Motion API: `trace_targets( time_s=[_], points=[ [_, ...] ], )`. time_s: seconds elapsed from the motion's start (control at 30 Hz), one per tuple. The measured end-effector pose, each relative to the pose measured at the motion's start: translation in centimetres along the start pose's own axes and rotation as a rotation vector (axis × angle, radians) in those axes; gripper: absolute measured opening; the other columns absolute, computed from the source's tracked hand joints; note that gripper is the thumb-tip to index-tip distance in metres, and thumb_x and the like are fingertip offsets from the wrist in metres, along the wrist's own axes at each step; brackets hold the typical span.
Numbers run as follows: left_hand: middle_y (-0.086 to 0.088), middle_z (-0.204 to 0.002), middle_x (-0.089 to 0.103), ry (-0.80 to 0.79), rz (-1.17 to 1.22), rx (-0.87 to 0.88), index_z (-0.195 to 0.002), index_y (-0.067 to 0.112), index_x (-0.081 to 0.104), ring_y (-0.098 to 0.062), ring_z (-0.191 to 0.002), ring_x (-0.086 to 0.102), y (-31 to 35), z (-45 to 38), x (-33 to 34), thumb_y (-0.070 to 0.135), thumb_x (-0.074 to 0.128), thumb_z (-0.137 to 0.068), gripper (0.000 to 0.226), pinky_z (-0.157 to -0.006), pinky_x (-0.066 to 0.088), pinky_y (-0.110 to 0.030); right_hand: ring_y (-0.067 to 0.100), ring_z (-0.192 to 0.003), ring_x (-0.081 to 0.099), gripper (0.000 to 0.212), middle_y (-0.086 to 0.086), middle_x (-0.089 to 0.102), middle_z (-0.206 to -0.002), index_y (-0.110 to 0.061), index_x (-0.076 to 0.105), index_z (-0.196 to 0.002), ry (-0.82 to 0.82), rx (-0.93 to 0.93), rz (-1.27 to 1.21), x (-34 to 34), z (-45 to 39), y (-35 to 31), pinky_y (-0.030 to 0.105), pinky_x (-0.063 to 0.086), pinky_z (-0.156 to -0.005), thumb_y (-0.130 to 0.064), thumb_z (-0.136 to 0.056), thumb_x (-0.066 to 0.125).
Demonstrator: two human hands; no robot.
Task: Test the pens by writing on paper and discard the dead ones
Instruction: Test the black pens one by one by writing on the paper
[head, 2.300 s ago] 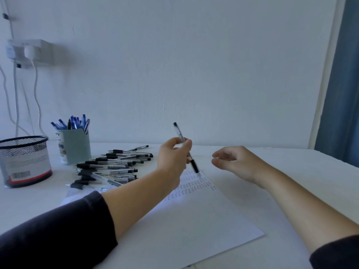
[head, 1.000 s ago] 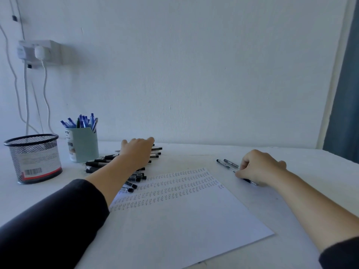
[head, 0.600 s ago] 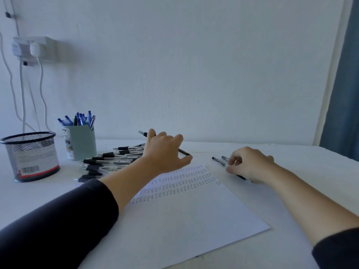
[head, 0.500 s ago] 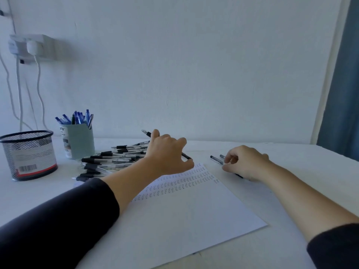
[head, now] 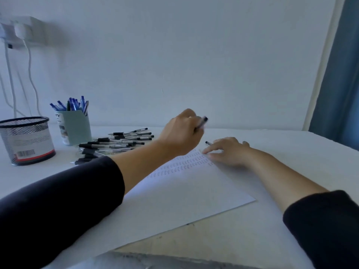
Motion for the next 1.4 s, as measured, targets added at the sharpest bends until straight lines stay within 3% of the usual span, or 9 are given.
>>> trace_targets(
  time_s=[0.1, 0.2, 0.3, 0.4, 0.6, 0.83, 1.0, 1.27, 1.4],
  points=[
    [-0.011, -0.068, 0.061, -0.071, 0.281, -0.402, -0.073, 0.002, 0.058, -0.027, -0.059, 0.056, 0.7, -0.8, 0.5, 0.050, 0.033, -0.098, 0.060, -0.054, 0.046, -0.032, 0.010, -0.138, 0.021, 0.019, -0.021, 0.048, -0.129, -0.057, 0.056, -0.100, 0.009, -0.006, -0.030, -0.1, 0.0, 0.1, 0.052, 0.010, -0.111, -0.051, -0.094, 0.039],
    [-0.009, -0.069, 0.063, 0.033, 0.779, -0.715, -0.083, 0.003, 0.062, -0.019, -0.054, 0.058, 0.2, -0.2, 1.8, 0.036, 0.044, -0.098, 0.040, -0.048, 0.049, -0.025, 0.010, -0.142, 0.017, 0.021, -0.016, 0.041, -0.143, -0.059, 0.054, -0.106, 0.010, -0.001, -0.028, 0.0, 0.2, 0.4, 0.052, 0.005, -0.114, -0.048, -0.094, 0.041],
    [-0.004, -0.061, 0.059, 0.001, 0.786, -0.811, -0.073, 0.009, 0.059, -0.014, -0.047, 0.050, -0.8, 1.0, 3.3, 0.020, 0.056, -0.089, 0.020, -0.043, 0.042, -0.022, 0.010, -0.145, 0.009, 0.027, -0.007, 0.030, -0.153, -0.059, 0.053, -0.115, 0.013, 0.006, -0.032, -0.1, 0.2, 0.5, 0.050, 0.000, -0.114, -0.043, -0.095, 0.043],
    [-0.004, -0.053, 0.053, -0.032, 0.781, -0.888, -0.066, 0.010, 0.053, -0.016, -0.043, 0.040, -1.4, 1.4, 3.7, 0.016, 0.057, -0.087, 0.022, -0.042, 0.029, -0.020, 0.009, -0.145, 0.007, 0.029, -0.006, 0.031, -0.152, -0.060, 0.051, -0.116, -0.006, 0.011, -0.040, -0.1, 0.2, 0.5, 0.051, -0.001, -0.114, -0.041, -0.096, 0.043],
    [-0.010, -0.063, 0.063, -0.132, 0.824, -0.887, -0.076, 0.008, 0.056, -0.018, -0.045, 0.051, -0.6, 1.3, 3.5, 0.017, 0.053, -0.090, 0.017, -0.042, 0.037, -0.019, 0.011, -0.147, -0.002, 0.032, -0.009, 0.026, -0.155, -0.059, 0.050, -0.120, -0.027, 0.009, -0.033, -0.2, 0.4, 0.5, 0.054, -0.007, -0.113, -0.039, -0.098, 0.040],
    [-0.010, -0.050, 0.054, -0.270, 0.720, -0.872, -0.053, 0.009, 0.047, -0.016, -0.038, 0.032, 0.9, 1.8, 2.8, 0.003, 0.051, -0.072, 0.020, -0.041, 0.024, -0.016, 0.011, -0.146, -0.009, 0.029, -0.009, 0.021, -0.157, -0.059, 0.050, -0.116, -0.053, 0.018, -0.083, -0.2, 0.6, 0.6, 0.054, -0.015, -0.111, -0.041, -0.095, 0.043],
    [-0.006, -0.043, 0.051, -0.258, 0.621, -0.828, -0.051, 0.010, 0.046, -0.014, -0.032, 0.028, 1.4, 2.1, 2.9, 0.005, 0.051, -0.072, 0.023, -0.039, 0.023, -0.014, 0.011, -0.146, -0.011, 0.016, -0.008, 0.019, -0.158, -0.060, 0.048, -0.096, -0.066, 0.022, -0.122, -0.3, 1.0, 0.4, 0.055, -0.017, -0.111, -0.045, -0.091, 0.049],
    [-0.002, -0.042, 0.053, -0.239, 0.536, -0.734, -0.058, 0.010, 0.054, -0.012, -0.039, 0.041, 1.6, 2.3, 3.2, 0.010, 0.055, -0.074, 0.017, -0.040, 0.029, -0.015, 0.011, -0.146, -0.010, 0.024, -0.008, 0.024, -0.156, -0.055, 0.054, -0.110, -0.054, 0.019, -0.119, -0.1, 0.5, 0.8, 0.057, -0.017, -0.110, -0.047, -0.088, 0.053],
    [-0.004, -0.045, 0.054, -0.242, 0.539, -0.717, -0.060, 0.009, 0.056, -0.013, -0.044, 0.045, 1.7, 2.3, 3.2, 0.012, 0.058, -0.075, 0.015, -0.043, 0.032, -0.017, 0.010, -0.146, -0.009, 0.014, -0.009, 0.032, -0.151, -0.056, 0.055, -0.097, -0.053, 0.031, -0.149, 0.1, 0.2, 1.0, 0.057, -0.017, -0.110, -0.050, -0.084, 0.055]
  ],
)
Point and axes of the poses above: each hand's wrist, its own z-axis away from the middle knuckle, its own x-axis out of the palm, y = z × x, the point moved 3 cm from there along -z, towards the middle knuckle
